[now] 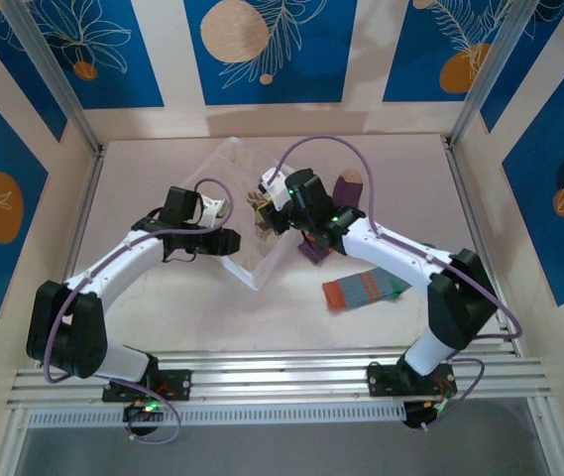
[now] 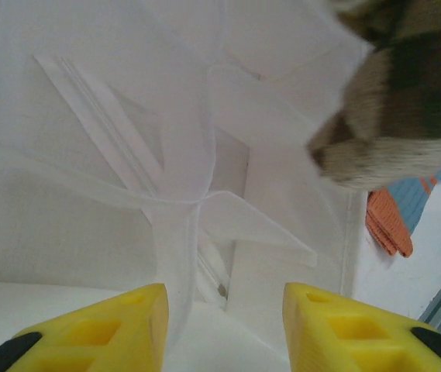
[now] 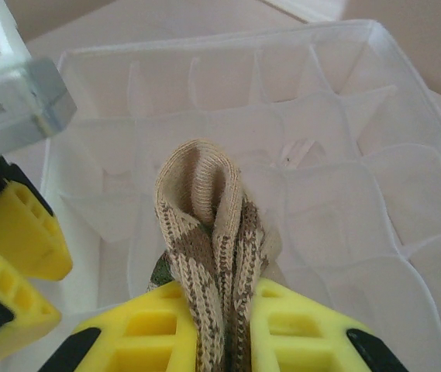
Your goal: Roll the socks
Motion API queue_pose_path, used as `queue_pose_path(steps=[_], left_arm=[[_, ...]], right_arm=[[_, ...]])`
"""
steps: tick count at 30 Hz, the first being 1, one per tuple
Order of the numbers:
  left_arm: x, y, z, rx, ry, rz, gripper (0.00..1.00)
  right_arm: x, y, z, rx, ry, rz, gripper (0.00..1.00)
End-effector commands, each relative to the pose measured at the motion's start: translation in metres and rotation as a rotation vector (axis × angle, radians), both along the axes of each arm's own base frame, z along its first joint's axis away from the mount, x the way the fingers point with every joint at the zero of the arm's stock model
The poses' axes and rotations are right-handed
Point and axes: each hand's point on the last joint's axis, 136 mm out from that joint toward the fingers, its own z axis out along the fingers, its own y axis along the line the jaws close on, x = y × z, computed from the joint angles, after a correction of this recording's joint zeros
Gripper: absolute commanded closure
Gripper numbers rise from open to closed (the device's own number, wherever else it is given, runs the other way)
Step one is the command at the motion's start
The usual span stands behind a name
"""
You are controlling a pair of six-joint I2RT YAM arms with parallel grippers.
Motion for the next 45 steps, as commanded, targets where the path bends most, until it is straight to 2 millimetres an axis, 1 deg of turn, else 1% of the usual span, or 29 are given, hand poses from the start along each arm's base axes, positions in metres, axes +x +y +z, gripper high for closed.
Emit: queue_pose_path(steps=[1,5,7,10,13,17,19,22,26,29,31,34,38,41,45], left_arm=[[-0.01,0.0,-0.013,-0.023,0.068,0.008,0.58],[-0.011,0.0,-0.022,-0.026,0.098,0.011,0.59],[-0.012,0.0,-0.026,-0.024,0.11,0.011,0.59],[-0.011,0.002,-0.029,-0.021,0.12,0.018,0.59],[-0.01,0.004,-0.033,-0.018,0.13,0.024,0.59],[-0.011,0.006,-0.039,-0.013,0.153,0.031,0.59],[-0.012,0.009,-0.043,-0.008,0.166,0.039,0.6],[-0.013,0.015,-0.049,0.002,0.187,0.063,0.6],[-0.013,0.021,-0.053,0.001,0.205,0.09,0.61],[-0.011,0.022,-0.053,-0.002,0.207,0.099,0.62],[-0.011,0.023,-0.055,-0.002,0.211,0.105,0.63],[-0.011,0.024,-0.056,-0.004,0.215,0.108,0.63],[-0.012,0.025,-0.057,-0.003,0.216,0.112,0.63],[-0.013,0.025,-0.058,-0.004,0.218,0.114,0.63],[-0.015,0.026,-0.058,-0.007,0.221,0.116,0.64]], right_arm=[[0.005,0.024,0.012,-0.009,-0.104,0.105,1.0],[0.009,0.025,-0.009,-0.017,-0.085,0.12,1.0],[0.008,0.026,-0.014,-0.013,-0.085,0.13,1.0],[0.005,0.025,-0.029,-0.016,-0.073,0.135,1.0],[0.004,0.022,-0.048,-0.032,-0.054,0.126,1.0],[0.003,0.017,-0.067,-0.051,-0.04,0.112,1.0],[0.001,0.015,-0.069,-0.054,-0.041,0.11,1.0],[-0.004,0.011,-0.066,-0.044,-0.049,0.117,1.0],[-0.01,0.006,-0.047,-0.01,-0.082,0.118,1.0],[-0.013,0.001,-0.032,0.02,-0.112,0.126,1.0],[-0.015,-0.002,-0.027,0.029,-0.117,0.133,1.0],[-0.017,-0.008,-0.023,0.033,-0.118,0.14,1.0],[-0.022,-0.009,-0.029,0.034,-0.087,0.173,1.0],[-0.025,-0.007,-0.041,0.026,-0.061,0.191,1.0],[-0.023,-0.006,-0.061,0.001,-0.023,0.193,1.0]])
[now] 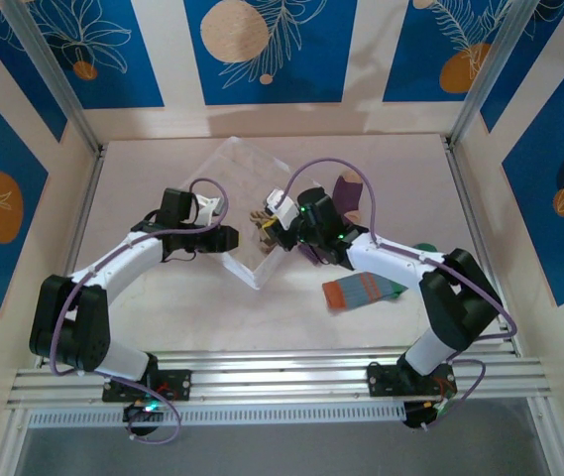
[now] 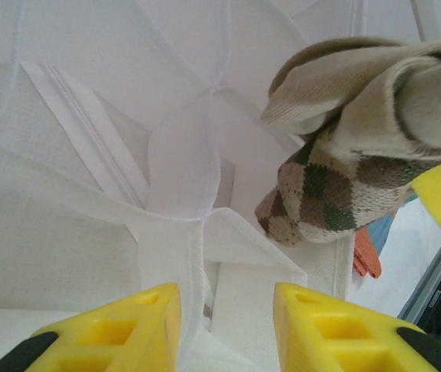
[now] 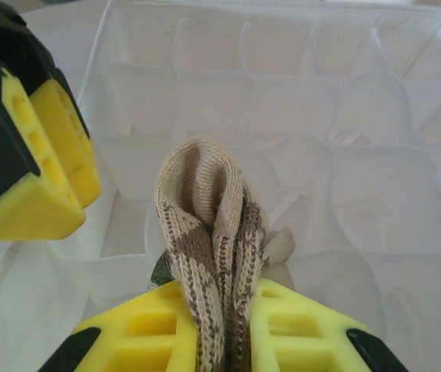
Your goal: Roll the socks
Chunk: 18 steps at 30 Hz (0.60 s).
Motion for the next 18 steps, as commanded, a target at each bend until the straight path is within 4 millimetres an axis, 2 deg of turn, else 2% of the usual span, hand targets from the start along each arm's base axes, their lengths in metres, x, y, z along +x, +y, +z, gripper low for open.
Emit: queue_pose_path(steps=[1,10,18], left_arm=[[-0.028,0.024,-0.052,0.102,0.201,0.061,0.64],[-0.029,0.028,-0.052,0.105,0.201,0.071,0.64],[-0.027,0.029,-0.053,0.102,0.205,0.076,0.64]], right_arm=[[-0.004,0.004,-0.021,-0.023,0.035,0.04,1.0],[-0.011,0.016,-0.052,-0.062,0.089,0.147,1.0],[0.003,0.012,-0.087,-0.125,0.199,0.052,1.0]])
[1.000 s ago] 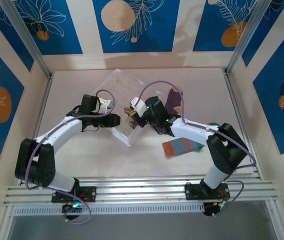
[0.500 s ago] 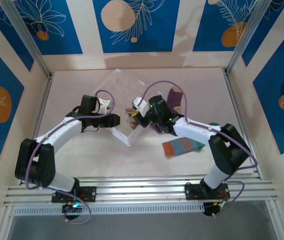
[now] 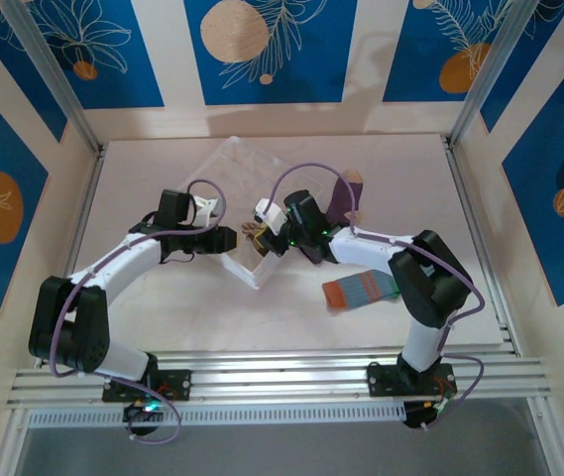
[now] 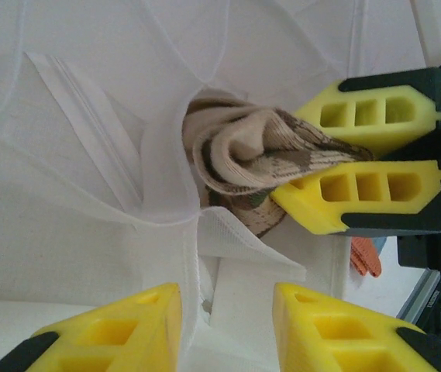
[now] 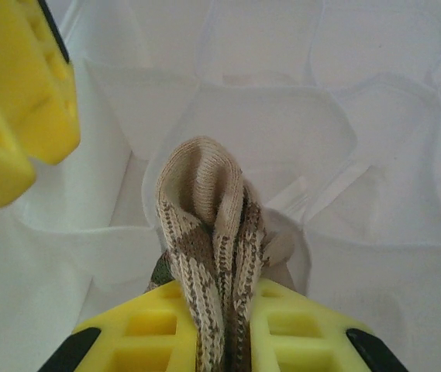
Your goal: Roll the socks
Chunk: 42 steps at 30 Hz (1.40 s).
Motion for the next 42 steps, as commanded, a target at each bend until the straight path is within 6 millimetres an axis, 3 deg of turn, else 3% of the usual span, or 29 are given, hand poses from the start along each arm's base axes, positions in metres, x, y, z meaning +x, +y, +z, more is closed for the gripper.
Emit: queue_pose_path(steps=[1,4,12,19,24,28,38,42], left_arm=[[-0.025,0.025,-0.051,0.108,0.199,0.067,0.64],[-0.024,0.03,-0.051,0.12,0.193,0.084,0.64],[-0.018,0.045,-0.052,0.133,0.193,0.138,0.65],[-0.019,0.049,-0.051,0.133,0.193,0.151,0.65],[-0.017,0.049,-0.051,0.125,0.199,0.15,0.65],[-0.014,0.047,-0.046,0.113,0.19,0.149,0.65],[-0.011,0.047,-0.027,0.109,0.149,0.15,0.65],[-0.007,0.045,-0.014,0.097,0.106,0.134,0.64]], right_arm=[[-0.003,-0.01,-0.036,-0.069,0.101,-0.037,1.0],[0.01,-0.013,-0.039,-0.065,0.07,-0.098,1.0],[0.047,0.005,-0.017,-0.02,0.005,-0.093,1.0],[0.025,0.004,-0.024,0.041,0.068,-0.063,0.89],[0.017,-0.012,-0.027,0.035,0.132,-0.126,0.63],[0.018,-0.019,-0.016,0.059,0.151,-0.157,0.49],[0.025,-0.014,0.038,0.119,0.162,-0.183,0.42],[0.027,-0.011,0.048,0.121,0.195,-0.194,0.42]])
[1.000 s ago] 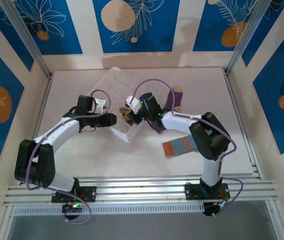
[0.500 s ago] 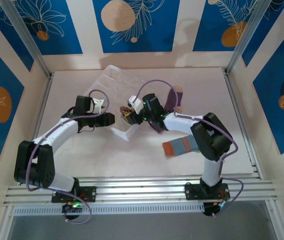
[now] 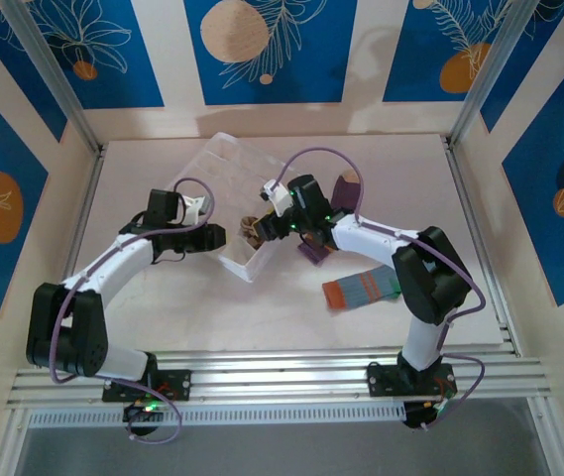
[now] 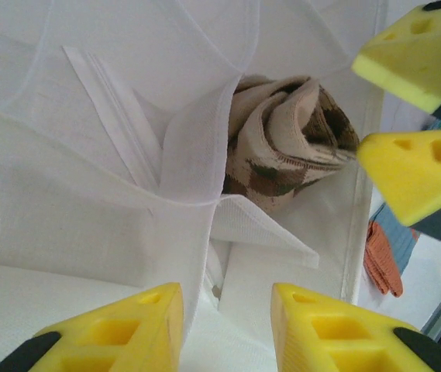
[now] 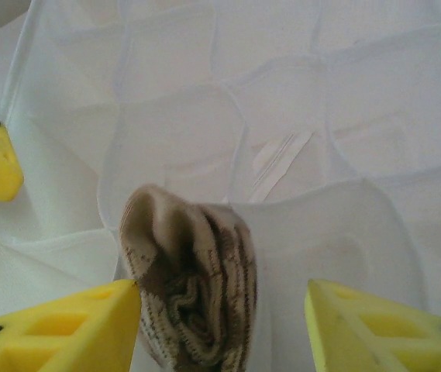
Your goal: Roll the socks
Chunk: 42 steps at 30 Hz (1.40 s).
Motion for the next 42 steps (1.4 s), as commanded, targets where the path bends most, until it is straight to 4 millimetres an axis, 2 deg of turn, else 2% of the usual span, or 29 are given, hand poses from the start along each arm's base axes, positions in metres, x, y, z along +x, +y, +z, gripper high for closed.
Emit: queue_pose_path(steps=[1,5,9,12,14,17,20,22,26,28,31,35,37,39,42], left_arm=[[-0.014,0.015,-0.011,0.056,0.083,0.031,0.64],[-0.013,0.014,0.009,0.05,0.006,0.001,0.61],[-0.017,0.009,0.027,0.035,-0.064,-0.044,0.6],[-0.023,0.006,0.033,0.019,-0.09,-0.075,0.6],[-0.028,0.004,0.036,0.007,-0.103,-0.093,0.6],[-0.039,-0.003,0.039,-0.018,-0.13,-0.131,0.62],[-0.053,-0.012,0.041,-0.066,-0.147,-0.179,0.66],[-0.061,-0.016,0.04,-0.081,-0.15,-0.207,0.67],[-0.074,-0.021,0.036,-0.071,-0.146,-0.236,0.68],[-0.079,-0.023,0.032,-0.064,-0.141,-0.244,0.68],[-0.085,-0.027,0.025,-0.047,-0.129,-0.25,0.69],[-0.088,-0.03,0.019,-0.02,-0.126,-0.262,0.69],[-0.09,-0.03,0.017,-0.007,-0.125,-0.266,0.69],[-0.092,-0.03,0.014,0.007,-0.124,-0.269,0.69],[-0.092,-0.031,0.01,0.015,-0.122,-0.275,0.69]], right_arm=[[-0.002,-0.002,0.021,0.019,0.042,-0.024,0.42],[-0.001,-0.008,0.031,0.031,0.06,-0.071,0.43],[0.007,-0.031,0.032,0.002,0.137,-0.217,0.45],[0.013,-0.065,0.019,-0.038,0.243,-0.399,0.47],[0.013,-0.092,0.003,-0.069,0.33,-0.541,0.48],[0.008,-0.111,-0.018,-0.03,0.465,-0.635,0.55],[0.004,-0.106,-0.036,-0.01,0.555,-0.619,0.64],[0.007,-0.1,-0.045,-0.023,0.588,-0.608,0.67],[0.034,-0.077,-0.053,-0.01,0.632,-0.548,0.69],[0.051,-0.061,-0.052,-0.001,0.637,-0.508,0.69],[0.079,-0.03,-0.035,0.021,0.596,-0.433,0.68],[0.096,0.005,-0.02,-0.022,0.515,-0.335,0.63],[0.097,0.01,-0.011,-0.044,0.483,-0.312,0.61],[0.092,0.005,-0.005,-0.056,0.454,-0.3,0.6],[0.079,-0.027,-0.007,-0.131,0.391,-0.356,0.56]])
